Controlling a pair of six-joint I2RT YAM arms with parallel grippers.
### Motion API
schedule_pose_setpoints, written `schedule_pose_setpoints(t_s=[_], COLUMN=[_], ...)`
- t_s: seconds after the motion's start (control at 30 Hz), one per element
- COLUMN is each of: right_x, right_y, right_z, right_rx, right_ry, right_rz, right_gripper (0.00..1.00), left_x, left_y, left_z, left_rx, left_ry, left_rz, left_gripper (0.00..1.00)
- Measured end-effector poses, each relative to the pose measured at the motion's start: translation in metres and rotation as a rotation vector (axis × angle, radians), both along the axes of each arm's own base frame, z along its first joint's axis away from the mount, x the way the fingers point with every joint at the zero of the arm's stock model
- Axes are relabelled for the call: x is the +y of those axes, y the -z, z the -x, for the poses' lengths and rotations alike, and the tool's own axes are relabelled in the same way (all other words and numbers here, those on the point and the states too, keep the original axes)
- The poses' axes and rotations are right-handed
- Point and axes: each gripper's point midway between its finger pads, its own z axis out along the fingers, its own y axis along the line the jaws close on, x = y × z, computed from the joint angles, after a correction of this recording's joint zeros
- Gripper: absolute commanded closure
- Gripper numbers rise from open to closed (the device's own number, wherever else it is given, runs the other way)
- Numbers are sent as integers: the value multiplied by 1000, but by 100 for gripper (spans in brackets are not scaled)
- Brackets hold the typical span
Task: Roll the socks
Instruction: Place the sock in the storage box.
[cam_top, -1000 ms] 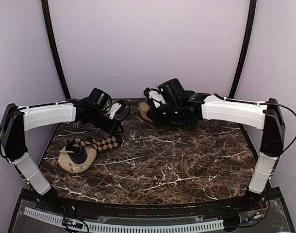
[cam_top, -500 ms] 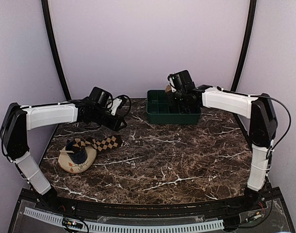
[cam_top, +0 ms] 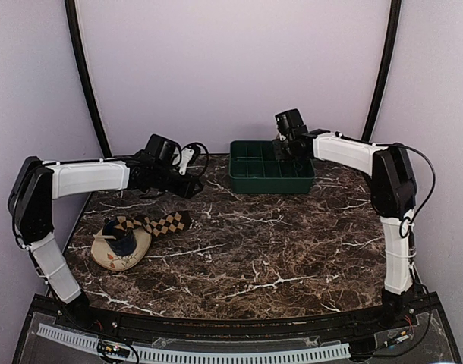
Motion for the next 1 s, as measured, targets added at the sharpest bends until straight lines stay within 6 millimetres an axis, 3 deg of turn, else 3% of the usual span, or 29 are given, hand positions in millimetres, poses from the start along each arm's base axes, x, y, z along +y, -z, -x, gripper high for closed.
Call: schedule_pose_setpoints(t_s=[0.27, 0.7, 1.0], right_x=[-19, -20, -32], right_y=[26, 65, 87], right_z=[-4, -6, -6], right_rx=[72, 196, 291], right_ry=[44, 44, 66], right_rz=[31, 52, 49], right_gripper=[100, 100, 100], left_x=[-5, -7, -6], left_y=[-4, 1, 3], left_z=[-9, -12, -15], left_rx=[-20, -19, -18], left_ry=[-3, -1, -3], left_rz=[10, 13, 16], left_gripper=[61, 60, 60])
